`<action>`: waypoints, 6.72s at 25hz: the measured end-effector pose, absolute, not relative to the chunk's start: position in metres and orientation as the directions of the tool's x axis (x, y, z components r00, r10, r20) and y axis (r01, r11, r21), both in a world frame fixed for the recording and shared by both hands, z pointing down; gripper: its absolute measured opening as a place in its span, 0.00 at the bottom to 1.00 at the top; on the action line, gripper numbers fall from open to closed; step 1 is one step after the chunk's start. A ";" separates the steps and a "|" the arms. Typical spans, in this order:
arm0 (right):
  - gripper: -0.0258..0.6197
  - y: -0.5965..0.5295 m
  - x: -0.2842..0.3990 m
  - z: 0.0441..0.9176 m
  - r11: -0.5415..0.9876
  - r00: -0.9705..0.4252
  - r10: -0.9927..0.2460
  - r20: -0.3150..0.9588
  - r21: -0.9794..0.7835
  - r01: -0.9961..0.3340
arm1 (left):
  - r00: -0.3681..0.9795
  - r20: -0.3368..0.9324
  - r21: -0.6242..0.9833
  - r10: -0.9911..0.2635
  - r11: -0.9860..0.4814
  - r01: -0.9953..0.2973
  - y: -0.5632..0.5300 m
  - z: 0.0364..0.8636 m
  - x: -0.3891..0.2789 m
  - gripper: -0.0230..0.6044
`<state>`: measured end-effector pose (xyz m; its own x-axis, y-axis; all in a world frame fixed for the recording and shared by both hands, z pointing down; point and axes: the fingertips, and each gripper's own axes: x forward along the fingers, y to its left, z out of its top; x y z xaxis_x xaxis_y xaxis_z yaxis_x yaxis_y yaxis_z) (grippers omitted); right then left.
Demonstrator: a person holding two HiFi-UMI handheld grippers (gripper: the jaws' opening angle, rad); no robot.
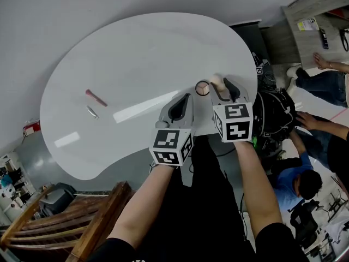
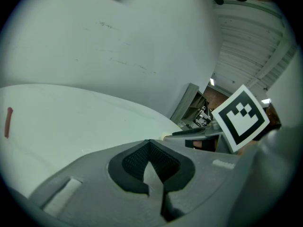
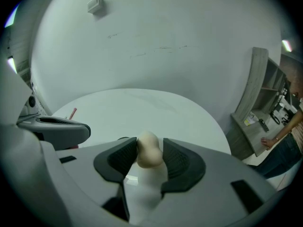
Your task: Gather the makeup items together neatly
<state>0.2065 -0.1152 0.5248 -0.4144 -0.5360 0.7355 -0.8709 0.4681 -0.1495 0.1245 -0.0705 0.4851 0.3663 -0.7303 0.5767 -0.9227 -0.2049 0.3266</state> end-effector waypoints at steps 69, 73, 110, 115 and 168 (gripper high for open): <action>0.07 0.007 -0.111 0.433 0.780 -0.658 -0.466 0.591 -0.077 -0.621 | 0.127 0.491 0.313 -0.862 0.038 -0.949 0.031 0.431 -0.141 0.05; 0.07 0.012 -0.138 0.440 0.796 -0.662 -0.448 0.600 -0.069 -0.601 | 0.111 0.497 0.313 -0.860 0.059 -0.948 0.036 0.437 -0.167 0.05; 0.14 -0.007 -0.206 0.538 0.833 -0.455 -0.343 0.822 0.042 -0.552 | 0.138 0.529 0.354 -0.837 0.070 -0.933 0.019 0.480 -0.248 0.05; 0.10 -0.004 -0.209 0.538 0.833 -0.458 -0.327 0.827 0.024 -0.553 | 0.137 0.530 0.354 -0.837 0.071 -0.933 0.019 0.479 -0.249 0.05; 0.10 -0.028 0.080 0.459 0.537 -0.409 -0.567 0.715 -0.056 -0.842 | 0.394 0.500 0.322 -0.771 -0.257 -0.911 -0.026 0.441 0.025 0.05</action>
<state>0.0804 -0.0281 0.4588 -0.4087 -0.5667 0.7154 -0.8418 0.5370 -0.0556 0.0250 -0.0263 0.4408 0.3937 -0.7712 0.5003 -0.9114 -0.2566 0.3217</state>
